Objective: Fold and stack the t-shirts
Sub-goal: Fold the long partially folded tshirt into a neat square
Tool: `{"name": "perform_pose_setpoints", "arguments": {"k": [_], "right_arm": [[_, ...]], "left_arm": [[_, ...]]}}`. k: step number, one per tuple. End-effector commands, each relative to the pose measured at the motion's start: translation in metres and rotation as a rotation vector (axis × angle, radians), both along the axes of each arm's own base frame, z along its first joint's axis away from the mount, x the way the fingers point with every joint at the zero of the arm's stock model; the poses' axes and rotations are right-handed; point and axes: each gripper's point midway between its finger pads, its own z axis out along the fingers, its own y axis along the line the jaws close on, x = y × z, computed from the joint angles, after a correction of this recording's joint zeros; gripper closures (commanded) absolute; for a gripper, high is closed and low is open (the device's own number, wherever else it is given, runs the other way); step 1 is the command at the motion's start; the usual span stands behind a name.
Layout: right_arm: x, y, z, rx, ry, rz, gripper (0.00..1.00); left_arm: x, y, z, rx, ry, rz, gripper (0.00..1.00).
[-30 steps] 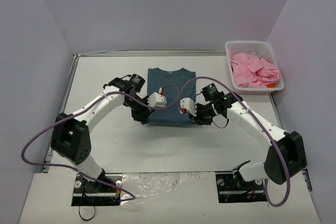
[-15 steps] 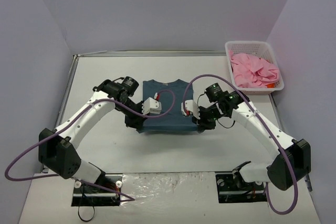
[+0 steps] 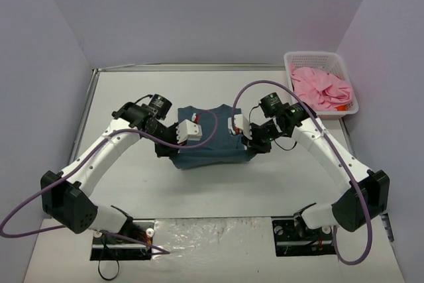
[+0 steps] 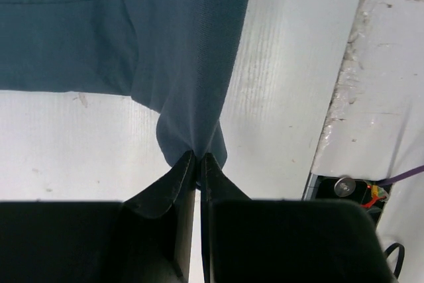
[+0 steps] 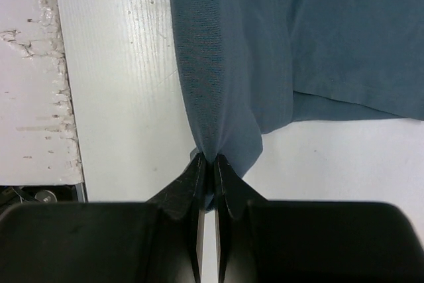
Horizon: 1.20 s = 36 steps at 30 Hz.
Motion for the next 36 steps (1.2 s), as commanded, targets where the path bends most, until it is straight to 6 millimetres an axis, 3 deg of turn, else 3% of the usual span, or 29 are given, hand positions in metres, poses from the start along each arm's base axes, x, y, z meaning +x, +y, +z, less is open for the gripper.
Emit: {"name": "perform_pose_setpoints", "arguments": {"k": [1, 8, 19, 31, 36], "right_arm": [[0.006, -0.011, -0.001, -0.064, 0.022, -0.012, 1.00], [0.028, -0.005, 0.002, -0.060, 0.004, -0.012, 1.00], [0.074, -0.003, 0.010, -0.059, -0.035, -0.040, 1.00], [0.126, -0.004, -0.002, -0.066, -0.045, -0.046, 1.00], [0.151, -0.005, -0.016, -0.077, -0.032, -0.053, 1.00]], "left_arm": [[0.017, 0.013, 0.001, 0.079, -0.048, 0.062, 0.98], [0.042, 0.013, 0.008, 0.090, -0.130, 0.111, 0.98], [0.084, 0.014, 0.034, 0.098, -0.256, 0.171, 0.98], [0.121, 0.019, 0.022, 0.135, -0.261, 0.189, 0.98], [0.147, 0.024, 0.016, 0.141, -0.261, 0.214, 0.98]]}}
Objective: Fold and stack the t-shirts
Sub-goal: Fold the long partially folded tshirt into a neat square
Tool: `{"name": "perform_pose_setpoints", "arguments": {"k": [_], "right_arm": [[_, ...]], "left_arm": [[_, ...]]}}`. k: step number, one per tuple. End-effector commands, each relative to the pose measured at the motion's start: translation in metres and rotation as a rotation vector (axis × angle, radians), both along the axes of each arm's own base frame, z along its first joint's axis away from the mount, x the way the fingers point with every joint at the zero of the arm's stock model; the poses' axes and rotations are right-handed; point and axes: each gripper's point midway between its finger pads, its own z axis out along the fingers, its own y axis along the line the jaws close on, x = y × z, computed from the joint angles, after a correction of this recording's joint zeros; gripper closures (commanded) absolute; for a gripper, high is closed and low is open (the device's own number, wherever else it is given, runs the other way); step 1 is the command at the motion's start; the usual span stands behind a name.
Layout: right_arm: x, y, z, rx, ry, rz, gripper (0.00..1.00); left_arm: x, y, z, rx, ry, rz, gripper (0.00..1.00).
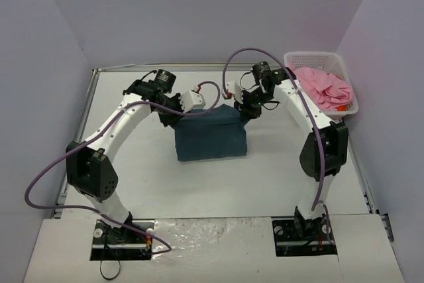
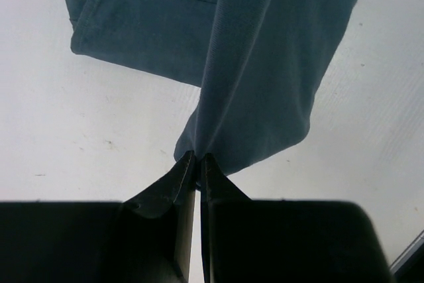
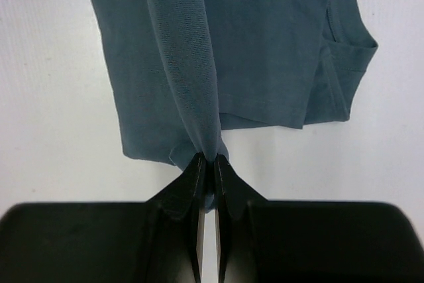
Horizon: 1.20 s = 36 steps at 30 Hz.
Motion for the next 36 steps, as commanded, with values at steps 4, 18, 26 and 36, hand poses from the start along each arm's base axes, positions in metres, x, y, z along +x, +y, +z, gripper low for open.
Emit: {"name": "perform_pose_setpoints", "arguments": {"k": [4, 18, 26, 36], "right_arm": [[0.034, -0.013, -0.012, -0.050, 0.002, -0.015, 1.00], [0.161, -0.006, -0.086, -0.091, -0.033, -0.198, 0.56], [0.167, -0.006, -0.047, -0.045, -0.124, -0.270, 0.52], [0.090, 0.001, -0.003, -0.109, -0.163, -0.285, 0.56]], "left_arm": [[0.045, 0.019, 0.002, 0.022, -0.031, 0.049, 0.98], [0.151, 0.033, -0.062, 0.048, -0.017, 0.148, 0.67], [0.157, 0.035, -0.003, -0.026, -0.170, 0.245, 0.60], [0.100, 0.084, 0.044, -0.147, -0.304, 0.615, 0.38]]}}
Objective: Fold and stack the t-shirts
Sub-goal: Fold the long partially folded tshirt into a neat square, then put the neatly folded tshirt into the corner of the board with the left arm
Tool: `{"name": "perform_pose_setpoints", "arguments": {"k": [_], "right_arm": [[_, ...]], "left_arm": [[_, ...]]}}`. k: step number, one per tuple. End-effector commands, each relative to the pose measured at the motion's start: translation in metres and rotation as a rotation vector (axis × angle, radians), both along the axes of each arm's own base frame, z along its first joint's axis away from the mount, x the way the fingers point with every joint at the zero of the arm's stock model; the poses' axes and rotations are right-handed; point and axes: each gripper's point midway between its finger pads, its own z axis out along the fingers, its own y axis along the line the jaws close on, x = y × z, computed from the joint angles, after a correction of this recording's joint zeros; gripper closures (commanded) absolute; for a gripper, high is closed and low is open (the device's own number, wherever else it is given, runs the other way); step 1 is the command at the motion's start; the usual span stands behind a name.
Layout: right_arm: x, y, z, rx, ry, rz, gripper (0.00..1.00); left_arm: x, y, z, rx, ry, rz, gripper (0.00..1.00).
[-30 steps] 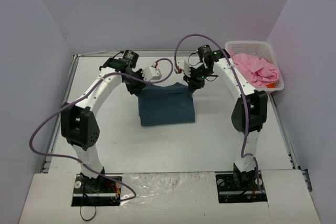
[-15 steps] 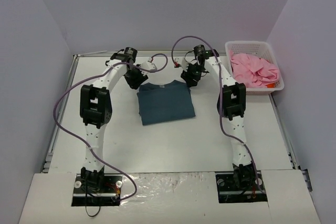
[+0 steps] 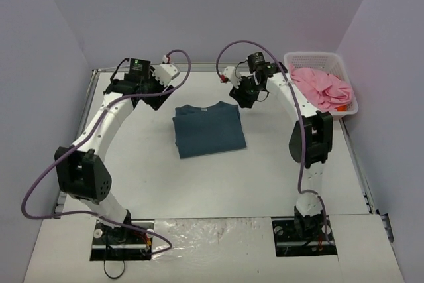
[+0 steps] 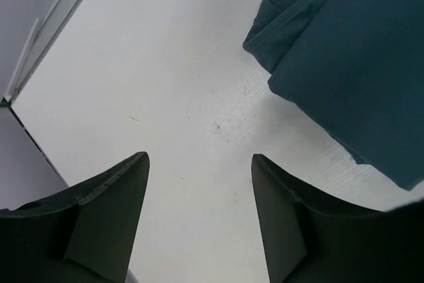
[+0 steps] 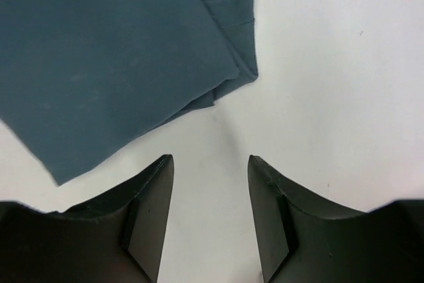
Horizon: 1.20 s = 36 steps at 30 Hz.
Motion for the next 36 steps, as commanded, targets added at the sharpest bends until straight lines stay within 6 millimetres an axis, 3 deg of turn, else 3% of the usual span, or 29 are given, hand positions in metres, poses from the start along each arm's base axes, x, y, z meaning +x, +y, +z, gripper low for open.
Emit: {"name": "perform_pose_setpoints", "arguments": {"k": [1, 5, 9, 10, 12, 13, 15, 16, 19, 20, 25, 31, 33, 36], "right_arm": [[-0.035, 0.008, 0.032, -0.037, -0.048, -0.035, 0.55], [-0.074, 0.039, 0.025, -0.132, -0.040, -0.048, 0.55], [-0.119, 0.078, -0.007, -0.229, -0.027, 0.037, 0.62], [-0.134, 0.101, -0.014, -0.231, -0.038, 0.090, 0.62], [-0.147, 0.120, -0.028, -0.280, -0.050, 0.124, 0.61], [-0.163, 0.140, -0.032, -0.293, -0.061, 0.174, 0.60], [-0.167, 0.157, -0.040, -0.342, -0.098, 0.179, 0.59], [-0.178, 0.171, -0.044, -0.351, -0.110, 0.214, 0.58], [-0.184, 0.194, -0.061, -0.396, -0.141, 0.238, 0.58], [-0.184, 0.195, -0.075, -0.433, -0.139, 0.242, 0.57], [-0.178, 0.215, -0.085, -0.452, -0.182, 0.230, 0.57], [-0.176, 0.217, -0.101, -0.494, -0.196, 0.228, 0.57], [-0.175, 0.216, -0.108, -0.514, -0.199, 0.224, 0.59], [-0.173, 0.215, -0.114, -0.534, -0.204, 0.220, 0.73]], "left_arm": [[-0.011, 0.014, 0.007, -0.133, 0.007, 0.174, 0.38], [-0.036, 0.021, -0.012, -0.242, 0.152, 0.221, 0.39], [-0.056, 0.014, -0.021, -0.429, 0.306, 0.221, 0.43], [-0.058, 0.021, -0.022, -0.453, 0.325, 0.242, 0.43], [-0.064, 0.026, -0.026, -0.485, 0.355, 0.261, 0.43], [-0.065, 0.039, -0.027, -0.491, 0.349, 0.297, 0.43], [-0.070, 0.049, -0.029, -0.497, 0.340, 0.329, 0.43], [-0.071, 0.059, -0.030, -0.498, 0.332, 0.354, 0.43], [-0.081, 0.076, -0.036, -0.487, 0.332, 0.395, 0.42], [-0.085, 0.078, -0.041, -0.484, 0.344, 0.403, 0.42], [-0.090, 0.090, -0.045, -0.489, 0.293, 0.431, 0.43], [-0.093, 0.093, -0.046, -0.478, 0.288, 0.431, 0.42], [-0.093, 0.093, -0.048, -0.480, 0.290, 0.433, 0.42], [-0.094, 0.092, -0.049, -0.480, 0.287, 0.428, 0.42]]}}
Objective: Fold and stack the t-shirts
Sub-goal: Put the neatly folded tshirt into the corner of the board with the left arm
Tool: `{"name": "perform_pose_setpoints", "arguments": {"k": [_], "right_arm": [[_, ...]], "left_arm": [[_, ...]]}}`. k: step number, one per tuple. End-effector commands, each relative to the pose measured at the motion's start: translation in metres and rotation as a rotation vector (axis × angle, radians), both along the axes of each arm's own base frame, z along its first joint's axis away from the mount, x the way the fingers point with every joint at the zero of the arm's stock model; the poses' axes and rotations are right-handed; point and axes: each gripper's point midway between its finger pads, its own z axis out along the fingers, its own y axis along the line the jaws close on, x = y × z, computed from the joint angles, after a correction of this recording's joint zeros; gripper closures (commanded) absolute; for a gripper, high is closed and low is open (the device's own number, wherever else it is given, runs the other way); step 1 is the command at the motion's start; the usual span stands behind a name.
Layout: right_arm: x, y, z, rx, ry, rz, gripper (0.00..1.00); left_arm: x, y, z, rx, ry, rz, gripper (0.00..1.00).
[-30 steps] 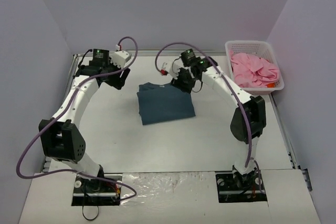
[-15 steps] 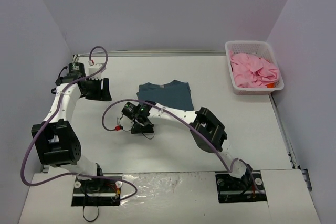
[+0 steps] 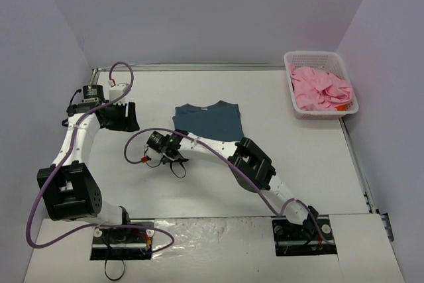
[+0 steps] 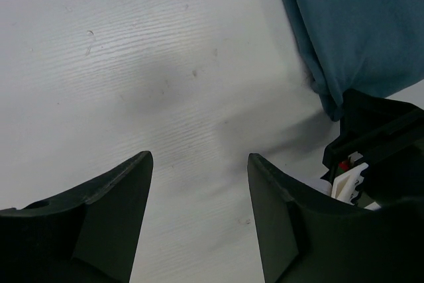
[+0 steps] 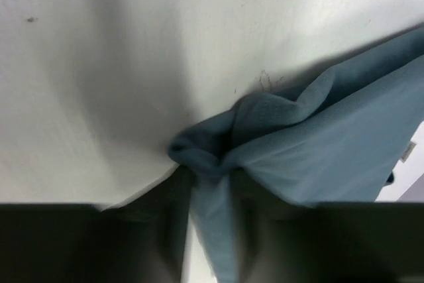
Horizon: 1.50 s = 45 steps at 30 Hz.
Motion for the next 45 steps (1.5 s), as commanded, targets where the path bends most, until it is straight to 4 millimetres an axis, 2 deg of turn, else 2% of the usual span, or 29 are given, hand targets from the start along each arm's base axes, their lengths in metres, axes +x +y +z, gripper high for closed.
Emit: {"name": "perform_pose_setpoints", "arguments": {"k": [1, 2, 4, 6, 9, 12, 15, 17, 18, 19, 20, 25, 29, 32, 33, 35, 42, 43, 45], "right_arm": [[0.003, -0.010, -0.017, -0.070, -0.008, -0.024, 0.88], [0.002, -0.011, -0.018, -0.072, -0.006, -0.024, 0.94], [0.002, -0.011, -0.018, -0.073, -0.006, -0.025, 1.00], [0.002, -0.012, -0.016, -0.077, -0.010, -0.021, 1.00], [0.003, -0.014, -0.003, -0.069, -0.027, -0.020, 1.00], [0.003, -0.013, 0.022, -0.035, -0.040, -0.017, 1.00], [0.005, -0.013, 0.057, 0.005, -0.069, -0.023, 1.00], [0.009, -0.011, 0.071, 0.027, -0.085, -0.029, 1.00], [0.010, -0.010, 0.074, 0.031, -0.087, -0.031, 1.00], [0.011, -0.013, 0.076, 0.026, -0.083, -0.038, 1.00], [0.012, -0.013, 0.079, 0.027, -0.083, -0.041, 1.00], [0.013, -0.014, 0.078, 0.019, -0.076, -0.043, 1.00], [0.015, -0.014, 0.077, 0.012, -0.076, -0.047, 1.00], [0.016, -0.015, 0.076, 0.005, -0.076, -0.049, 1.00], [0.017, -0.015, 0.074, 0.000, -0.074, -0.050, 1.00], [0.018, -0.014, 0.075, 0.002, -0.075, -0.051, 1.00], [0.017, -0.012, 0.070, -0.011, -0.064, -0.044, 1.00], [0.016, -0.012, 0.070, -0.012, -0.062, -0.042, 1.00], [0.015, -0.012, 0.069, -0.013, -0.060, -0.040, 1.00]], "left_arm": [[0.002, 0.000, 0.013, -0.005, -0.057, -0.006, 0.42], [0.002, -0.001, 0.013, -0.011, -0.056, -0.008, 0.42], [0.001, -0.006, 0.010, -0.034, -0.044, -0.022, 0.42], [0.001, -0.007, 0.007, -0.049, -0.029, -0.025, 0.42], [-0.001, -0.013, 0.008, -0.083, -0.019, -0.037, 0.42], [-0.004, -0.028, 0.011, -0.177, -0.005, -0.062, 0.40], [-0.004, -0.043, 0.015, -0.291, 0.034, -0.058, 0.39], [0.000, -0.056, 0.021, -0.397, 0.045, -0.057, 0.37], [-0.001, -0.057, 0.017, -0.415, 0.074, -0.035, 0.36], [0.002, -0.065, 0.022, -0.478, 0.064, -0.058, 0.35], [0.003, -0.069, 0.016, -0.530, 0.109, -0.037, 0.29], [0.010, -0.080, 0.001, -0.663, 0.210, -0.049, 0.25], [0.018, -0.087, -0.025, -0.770, 0.321, 0.000, 0.17], [0.023, -0.089, -0.042, -0.795, 0.361, 0.018, 0.14], [0.023, -0.091, -0.044, -0.793, 0.367, 0.013, 0.09], [0.024, -0.093, -0.052, -0.805, 0.393, 0.025, 0.09], [0.037, -0.105, -0.060, -0.864, 0.395, 0.041, 0.07], [0.039, -0.105, -0.061, -0.876, 0.396, 0.046, 0.02], [0.046, -0.108, -0.064, -0.899, 0.408, 0.062, 0.06]]}}
